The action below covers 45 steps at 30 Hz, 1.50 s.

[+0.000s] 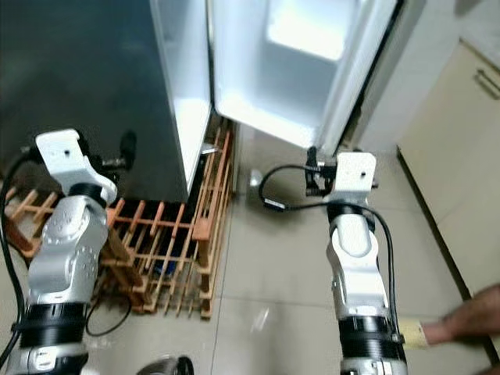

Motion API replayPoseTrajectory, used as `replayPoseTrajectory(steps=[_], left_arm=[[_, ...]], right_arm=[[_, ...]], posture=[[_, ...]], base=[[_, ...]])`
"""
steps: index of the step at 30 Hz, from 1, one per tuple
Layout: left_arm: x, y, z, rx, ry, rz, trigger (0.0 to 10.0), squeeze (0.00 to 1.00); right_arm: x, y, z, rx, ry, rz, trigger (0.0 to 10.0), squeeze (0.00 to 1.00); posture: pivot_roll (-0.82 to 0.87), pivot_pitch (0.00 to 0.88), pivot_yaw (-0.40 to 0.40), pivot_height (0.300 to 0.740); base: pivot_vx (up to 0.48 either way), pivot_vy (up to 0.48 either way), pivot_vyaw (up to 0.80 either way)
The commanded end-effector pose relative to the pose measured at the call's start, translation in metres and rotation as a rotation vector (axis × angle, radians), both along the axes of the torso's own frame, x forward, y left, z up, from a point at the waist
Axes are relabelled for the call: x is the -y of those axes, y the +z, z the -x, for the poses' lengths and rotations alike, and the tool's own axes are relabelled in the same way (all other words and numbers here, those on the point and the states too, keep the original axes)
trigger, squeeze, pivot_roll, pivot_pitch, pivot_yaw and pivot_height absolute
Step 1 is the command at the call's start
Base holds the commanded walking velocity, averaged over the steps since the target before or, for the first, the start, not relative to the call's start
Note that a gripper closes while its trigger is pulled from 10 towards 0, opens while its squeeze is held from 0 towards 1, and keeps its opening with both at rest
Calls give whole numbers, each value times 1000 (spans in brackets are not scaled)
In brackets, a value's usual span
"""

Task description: Restocking fridge

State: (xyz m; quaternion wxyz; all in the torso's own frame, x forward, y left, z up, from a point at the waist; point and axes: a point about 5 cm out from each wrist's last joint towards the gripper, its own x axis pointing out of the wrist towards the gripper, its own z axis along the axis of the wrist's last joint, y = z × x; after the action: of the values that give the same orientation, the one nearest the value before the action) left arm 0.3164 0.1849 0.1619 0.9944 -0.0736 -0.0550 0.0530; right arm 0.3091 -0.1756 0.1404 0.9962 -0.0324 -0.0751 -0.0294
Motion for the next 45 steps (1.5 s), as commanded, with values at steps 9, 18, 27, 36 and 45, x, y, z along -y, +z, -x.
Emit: replayPoseTrajectory(steps=[9,18,27,36,45], left_arm=[[4,6,2,37,-30,-14,10000,0],[11,7,-1,11,-37,-105,10000,0],[15,1,0,-3,-68,29,10000,0],[9,6,13,44,-24,-15,10000,0],[46,27,22,176,-260,-75,10000,0]], right_arm=[[-3,2,-6,9,34,-22,10000,0],[-2,3,-12,8,34,-70,10000,0],[-3,4,-13,13,70,-51,10000,0],[-8,1,-12,5,111,-48,10000,0],[-9,3,-11,19,119,-37,10000,0]], posture=[[-36,0,-14,740],[-26,0,-30,740],[-31,0,-38,740],[-12,0,-43,740],[-9,0,-45,740]], base=[[0,373,652],[0,111,626],[0,0,619],[0,-160,617],[0,-160,608]])
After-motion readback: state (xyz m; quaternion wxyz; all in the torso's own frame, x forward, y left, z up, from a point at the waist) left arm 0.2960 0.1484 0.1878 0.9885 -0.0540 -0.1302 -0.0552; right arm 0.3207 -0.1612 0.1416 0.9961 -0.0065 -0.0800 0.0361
